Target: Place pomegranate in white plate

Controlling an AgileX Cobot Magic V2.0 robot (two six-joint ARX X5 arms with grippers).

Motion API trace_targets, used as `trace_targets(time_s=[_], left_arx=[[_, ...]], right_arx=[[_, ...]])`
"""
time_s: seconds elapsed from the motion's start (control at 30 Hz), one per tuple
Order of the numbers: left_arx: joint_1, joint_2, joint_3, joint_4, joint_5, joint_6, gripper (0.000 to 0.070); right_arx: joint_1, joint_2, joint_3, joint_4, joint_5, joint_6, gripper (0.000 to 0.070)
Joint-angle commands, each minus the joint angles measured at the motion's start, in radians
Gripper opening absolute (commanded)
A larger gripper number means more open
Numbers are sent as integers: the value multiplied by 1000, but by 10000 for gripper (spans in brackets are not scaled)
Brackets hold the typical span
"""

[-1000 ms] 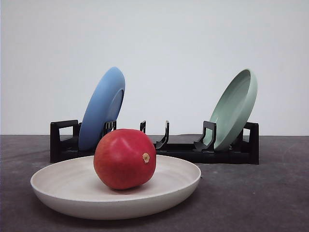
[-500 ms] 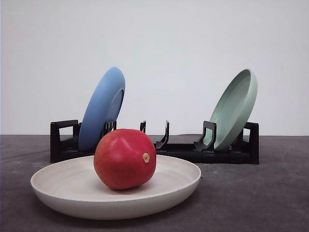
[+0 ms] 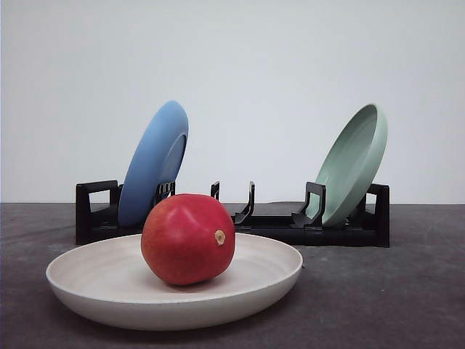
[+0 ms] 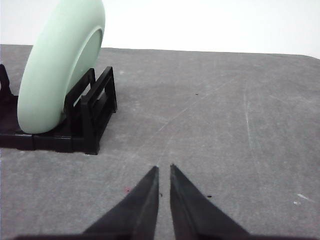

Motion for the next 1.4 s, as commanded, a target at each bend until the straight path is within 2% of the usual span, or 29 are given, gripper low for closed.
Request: trace_targets(time_s=[0.0,1.37], left_arx=[[2,-2,-11,0,5,-1,17],[2,-2,-11,0,4,-1,17]], right_arx=[[1,-1,-4,10,2,9,37],[1,-1,-4,10,2,9,37]])
